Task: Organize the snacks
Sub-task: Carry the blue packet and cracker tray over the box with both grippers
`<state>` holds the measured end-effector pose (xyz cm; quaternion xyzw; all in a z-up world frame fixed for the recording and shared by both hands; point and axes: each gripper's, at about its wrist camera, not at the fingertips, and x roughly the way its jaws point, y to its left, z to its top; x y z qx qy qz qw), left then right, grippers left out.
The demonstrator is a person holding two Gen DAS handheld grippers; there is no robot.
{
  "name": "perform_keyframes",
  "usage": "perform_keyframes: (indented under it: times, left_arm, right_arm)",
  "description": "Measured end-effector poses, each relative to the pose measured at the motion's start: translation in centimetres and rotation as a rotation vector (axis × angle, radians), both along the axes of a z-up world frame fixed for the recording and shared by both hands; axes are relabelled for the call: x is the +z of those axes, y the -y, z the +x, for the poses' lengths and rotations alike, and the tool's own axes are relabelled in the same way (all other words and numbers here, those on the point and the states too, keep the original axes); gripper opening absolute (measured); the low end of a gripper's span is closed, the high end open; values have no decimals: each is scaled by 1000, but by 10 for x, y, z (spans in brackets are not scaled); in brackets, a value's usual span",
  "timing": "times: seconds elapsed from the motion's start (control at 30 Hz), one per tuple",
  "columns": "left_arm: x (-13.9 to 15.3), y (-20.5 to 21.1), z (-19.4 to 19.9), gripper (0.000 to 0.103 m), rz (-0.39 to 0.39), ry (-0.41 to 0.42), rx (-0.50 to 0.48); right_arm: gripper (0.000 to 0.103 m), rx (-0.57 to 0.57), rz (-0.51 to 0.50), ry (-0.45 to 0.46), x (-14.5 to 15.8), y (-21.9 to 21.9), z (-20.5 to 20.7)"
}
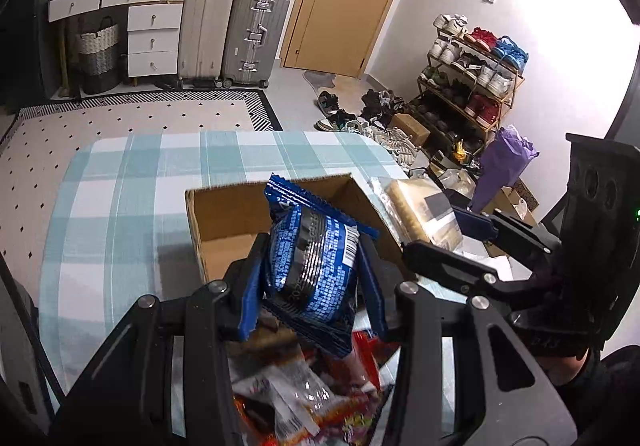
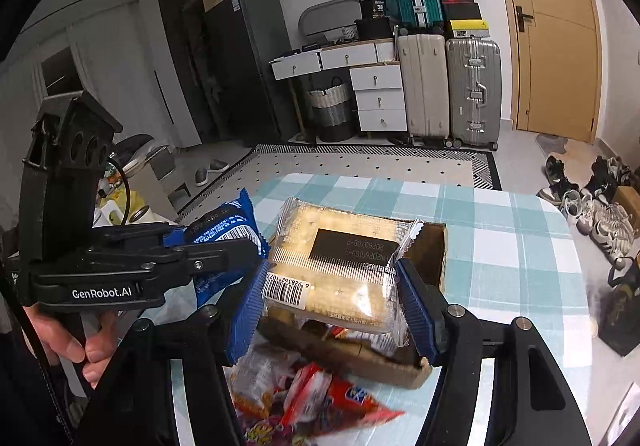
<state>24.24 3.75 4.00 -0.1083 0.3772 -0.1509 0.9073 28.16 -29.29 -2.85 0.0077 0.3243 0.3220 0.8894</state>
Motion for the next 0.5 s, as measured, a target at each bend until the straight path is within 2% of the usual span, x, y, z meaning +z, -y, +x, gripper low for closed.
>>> perform_keyframes:
  times: [0.23, 0.5]
  left_arm:
    - [-9, -2, 43, 39, -1, -25, -1]
    - [-40, -6, 78, 39, -4, -73, -3]
  right_arm:
    - [64, -11, -1, -23, -7, -7, 33]
    - [65, -20, -20, -63, -32, -14, 62]
